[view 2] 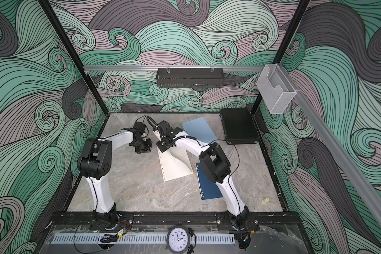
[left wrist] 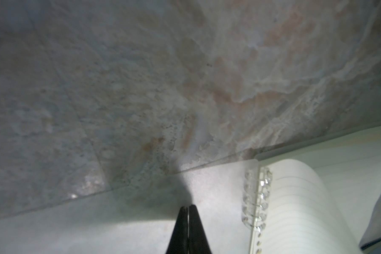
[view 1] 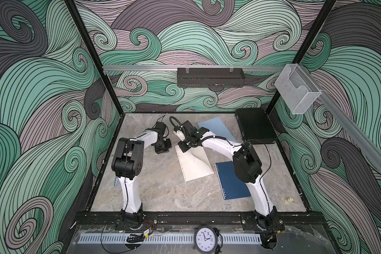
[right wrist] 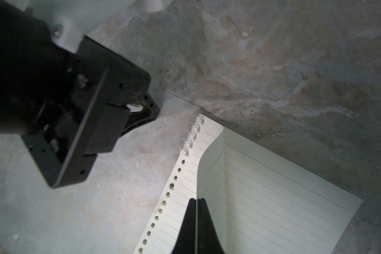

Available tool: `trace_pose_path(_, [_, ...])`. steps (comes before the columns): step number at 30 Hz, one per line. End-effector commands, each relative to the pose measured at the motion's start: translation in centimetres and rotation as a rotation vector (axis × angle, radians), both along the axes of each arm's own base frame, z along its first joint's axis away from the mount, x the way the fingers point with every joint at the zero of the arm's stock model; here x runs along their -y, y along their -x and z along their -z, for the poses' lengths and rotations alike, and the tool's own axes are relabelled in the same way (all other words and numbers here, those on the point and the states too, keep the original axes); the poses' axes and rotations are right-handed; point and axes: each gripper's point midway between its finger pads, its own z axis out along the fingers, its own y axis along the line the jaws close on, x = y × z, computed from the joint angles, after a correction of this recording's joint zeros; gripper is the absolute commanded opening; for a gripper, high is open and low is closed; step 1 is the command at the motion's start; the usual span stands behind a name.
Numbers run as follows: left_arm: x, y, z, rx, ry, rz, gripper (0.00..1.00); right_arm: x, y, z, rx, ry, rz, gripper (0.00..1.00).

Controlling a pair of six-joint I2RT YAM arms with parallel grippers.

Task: Tear off pages from different notebooks
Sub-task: Tear off the paper from the notebook.

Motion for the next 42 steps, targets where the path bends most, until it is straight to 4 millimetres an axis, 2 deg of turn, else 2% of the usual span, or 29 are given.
trace_pose_path(1, [0.1,0.5,1.2,-0.032,0.02,-0.015,0.0,0.2,-0.6,-1.4,0.086,0.04,0.005,0.0])
trace_pose_path(7, [-0.7,0.6,1.9,-0.059,-0.022,-0.063,0.0,-0.2,0.1,-1.7,0.13,0.038,-0.01,0.0])
trace_pose_path(9, [-1.2,0.9,2.5,-0.074,-0.046,-0.088,0.0,-1.0,1.3,-1.9,0.138,0.03,-0.064,0.0])
trace_pose_path(10, [-1.4,1.0,2.9,-0.08,-0.053,-0.092,0.0,-1.5,2.4,-1.8,0.137,0.023,-0.117,0.0])
trace_pose_path(11, [-1.6,1.1,3.2,-0.086,-0.06,-0.1,0.0,-2.3,4.3,-1.6,0.131,0.007,-0.218,0.0])
trace_pose_path(13, [-1.7,1.2,3.8,-0.098,-0.062,-0.112,0.0,-3.5,9.9,-0.7,0.128,-0.022,-0.48,0.0])
trace_pose_path(14, [-1.6,1.3,4.1,-0.104,-0.058,-0.116,0.0,-3.4,11.5,-0.3,0.166,-0.015,-0.55,0.0])
trace_pose_path(15, [-1.5,1.3,4.3,-0.104,-0.051,-0.121,0.0,-3.5,11.4,-0.3,0.213,-0.022,-0.544,0.0])
trace_pose_path(20, [-1.5,1.5,4.7,-0.11,-0.049,-0.126,0.0,-2.2,9.8,0.3,0.185,0.027,-0.442,0.0])
trace_pose_path(24, [-1.6,1.5,4.4,-0.105,-0.052,-0.124,0.0,-1.8,8.7,-0.4,0.216,0.04,-0.372,0.0])
trace_pose_path(27, [-1.6,1.3,3.8,-0.097,-0.05,-0.12,0.0,-1.8,8.8,-1.2,0.212,0.029,-0.349,0.0])
trace_pose_path(30, [-1.5,0.6,2.0,-0.069,-0.05,-0.104,0.0,-1.8,9.1,-1.9,0.211,0.035,-0.322,0.0])
trace_pose_path(34, [-1.6,-0.8,-1.5,-0.01,-0.067,-0.081,0.0,-2.1,9.5,-2.9,0.214,0.004,-0.256,0.0])
trace_pose_path(38, [-1.4,-2.5,-4.9,0.048,-0.074,-0.054,0.0,-2.5,10.4,-3.6,0.198,-0.023,-0.242,0.0])
trace_pose_path(42, [-0.8,-3.8,-7.3,0.087,-0.057,-0.024,0.0,-2.8,11.5,-4.3,0.196,-0.044,-0.255,0.0])
